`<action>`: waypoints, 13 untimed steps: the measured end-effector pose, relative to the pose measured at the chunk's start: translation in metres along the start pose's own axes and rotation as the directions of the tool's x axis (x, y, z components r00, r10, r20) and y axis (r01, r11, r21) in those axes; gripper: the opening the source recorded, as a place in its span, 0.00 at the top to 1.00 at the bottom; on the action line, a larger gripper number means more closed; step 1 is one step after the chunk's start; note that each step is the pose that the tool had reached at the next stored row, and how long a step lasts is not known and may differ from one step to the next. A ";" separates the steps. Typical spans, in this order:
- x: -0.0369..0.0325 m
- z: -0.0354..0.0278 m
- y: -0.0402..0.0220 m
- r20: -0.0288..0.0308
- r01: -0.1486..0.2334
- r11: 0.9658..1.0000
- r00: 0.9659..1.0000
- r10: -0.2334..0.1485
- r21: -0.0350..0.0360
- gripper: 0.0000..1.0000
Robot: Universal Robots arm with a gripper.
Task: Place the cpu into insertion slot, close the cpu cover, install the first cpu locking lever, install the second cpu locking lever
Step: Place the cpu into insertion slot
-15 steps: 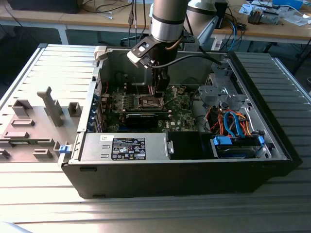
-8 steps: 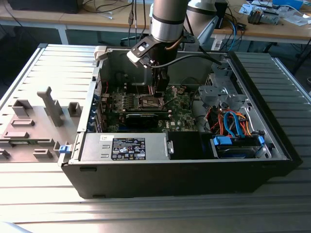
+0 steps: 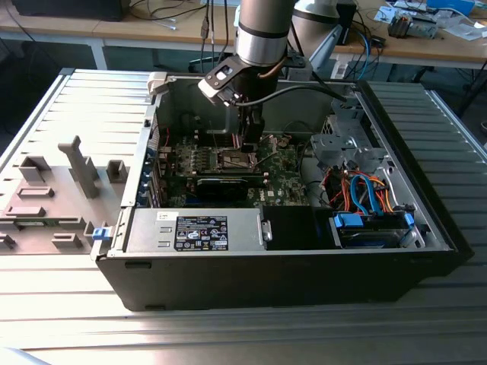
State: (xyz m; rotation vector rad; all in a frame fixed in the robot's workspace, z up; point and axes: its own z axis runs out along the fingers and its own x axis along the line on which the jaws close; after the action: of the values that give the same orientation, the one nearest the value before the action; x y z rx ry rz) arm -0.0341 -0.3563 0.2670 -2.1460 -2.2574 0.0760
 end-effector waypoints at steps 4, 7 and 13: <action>0.0000 0.0000 0.0000 0.000 -0.007 1.000 1.000 0.007 0.000 0.46; 0.0000 0.0000 0.0000 -0.001 -0.012 1.000 1.000 0.012 0.000 0.46; 0.0000 0.0000 0.0000 -0.001 -0.026 1.000 1.000 0.026 0.000 0.46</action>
State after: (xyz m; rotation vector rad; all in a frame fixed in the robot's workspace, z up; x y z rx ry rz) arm -0.0341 -0.3563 0.2670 -2.1753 -2.2283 0.0754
